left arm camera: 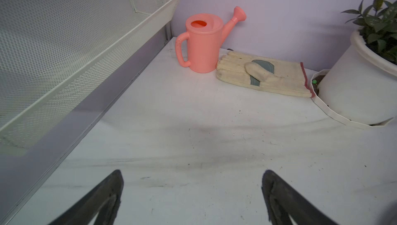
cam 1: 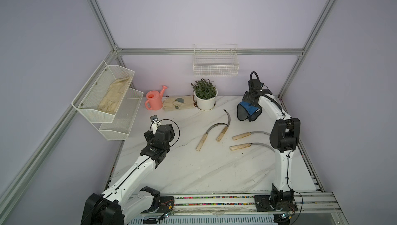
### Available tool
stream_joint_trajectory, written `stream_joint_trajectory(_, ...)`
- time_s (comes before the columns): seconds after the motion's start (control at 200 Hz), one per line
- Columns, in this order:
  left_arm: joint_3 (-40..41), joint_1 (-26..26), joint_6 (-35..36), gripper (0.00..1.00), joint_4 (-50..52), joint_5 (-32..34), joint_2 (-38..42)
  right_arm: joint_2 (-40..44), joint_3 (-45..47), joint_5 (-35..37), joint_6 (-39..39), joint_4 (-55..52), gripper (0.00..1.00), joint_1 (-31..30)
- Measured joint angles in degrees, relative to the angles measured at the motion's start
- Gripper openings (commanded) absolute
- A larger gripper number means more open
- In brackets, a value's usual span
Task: Wipe small sickles with rags
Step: Place the rag at the center of the board, then reset both arms
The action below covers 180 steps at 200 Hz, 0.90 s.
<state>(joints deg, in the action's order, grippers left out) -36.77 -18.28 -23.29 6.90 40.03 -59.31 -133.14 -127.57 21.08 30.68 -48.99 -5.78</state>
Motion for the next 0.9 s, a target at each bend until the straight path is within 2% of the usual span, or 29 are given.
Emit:
stream_joint_trajectory(0.035, 0.4, 0.6, 0.2, 1.00, -0.9, 0.3, 0.0, -0.3, 1.7, 0.5, -0.2, 3.0, 0.97, 0.3)
stream_joint_trajectory(0.07, 0.7, 1.2, 0.1, 1.00, -1.8, 0.5, -0.2, 2.4, 9.4, -0.7, -1.9, 8.0, 0.97, 0.9)
stream_joint_trajectory(0.105, 0.8, 1.8, -0.2, 1.00, -2.3, 0.4, -0.6, 5.2, 16.1, -3.3, -2.3, 9.2, 0.93, 1.8)
stream_joint_trajectory(0.14, 0.8, 2.6, -0.4, 1.00, -3.0, 0.2, -1.2, 5.6, 17.4, -5.3, -2.4, 6.6, 0.90, 2.4)
stream_joint_trajectory(0.19, 0.8, 3.8, -0.9, 1.00, -3.8, -0.4, -2.3, 3.8, 13.8, -5.9, -2.6, 3.7, 0.90, 2.8)
stream_joint_trajectory(0.24, 0.8, 4.8, -1.2, 1.00, -4.5, -0.7, -3.4, 3.6, 13.4, -5.4, -3.9, 6.5, 0.96, 2.9)
stream_joint_trajectory(0.31, 0.8, 5.6, -1.4, 1.00, -5.6, -0.9, -4.8, 9.8, 23.4, -6.5, -6.9, 15.8, 0.97, 2.4)
stream_joint_trajectory(0.335, 0.9, 5.8, -1.6, 1.00, -6.4, -0.9, -5.3, 11.6, 25.2, -7.6, -7.2, 15.4, 0.92, 2.4)
stream_joint_trajectory(0.375, 1.1, 6.2, -1.9, 1.00, -7.3, -1.0, -6.1, 11.5, 21.9, -8.2, -7.0, 10.7, 0.85, 2.1)
stream_joint_trajectory(0.4, 1.1, 6.5, -2.3, 1.00, -7.7, -1.1, -6.6, 9.6, 16.5, -8.0, -6.7, 6.6, 0.85, 1.9)
stream_joint_trajectory(0.445, 1.1, 7.1, -2.8, 1.00, -8.5, -1.4, -7.5, 7.2, 10.4, -6.6, -6.8, 6.6, 0.88, 1.4)
stream_joint_trajectory(0.48, 1.1, 7.5, -2.9, 1.00, -9.4, -1.6, -8.4, 8.5, 12.6, -6.1, -7.7, 11.5, 0.97, 0.9)
stream_joint_trajectory(0.535, 1.1, 8.0, -2.9, 1.00, -10.4, -1.9, -9.5, 15.3, 23.8, -6.6, -9.2, 18.4, 0.97, 0.5)
stream_joint_trajectory(0.58, 1.2, 8.3, -2.8, 1.00, -11.7, -2.2, -10.4, 19.6, 29.0, -7.4, -9.1, 17.3, 0.96, 0.7)
stream_joint_trajectory(0.66, 1.7, 9.0, -2.8, 1.00, -13.9, -2.5, -12.0, 19.7, 24.1, -8.0, -8.6, 12.2, 0.95, 1.3)
stream_joint_trajectory(0.745, 2.6, 10.6, -2.9, 1.00, -16.7, -3.7, -13.7, 19.8, 22.6, -7.5, -8.6, 14.5, 0.96, 2.7)
stream_joint_trajectory(0.865, 3.7, 13.1, -2.0, 1.00, -20.1, -5.3, -15.1, 27.5, 36.4, -2.4, -8.4, 21.1, 0.97, 3.9)
stream_joint_trajectory(0.9, 3.7, 13.6, -1.0, 1.00, -20.9, -5.5, -15.5, 30.1, 41.4, -0.7, -8.0, 23.7, 0.94, 4.1)
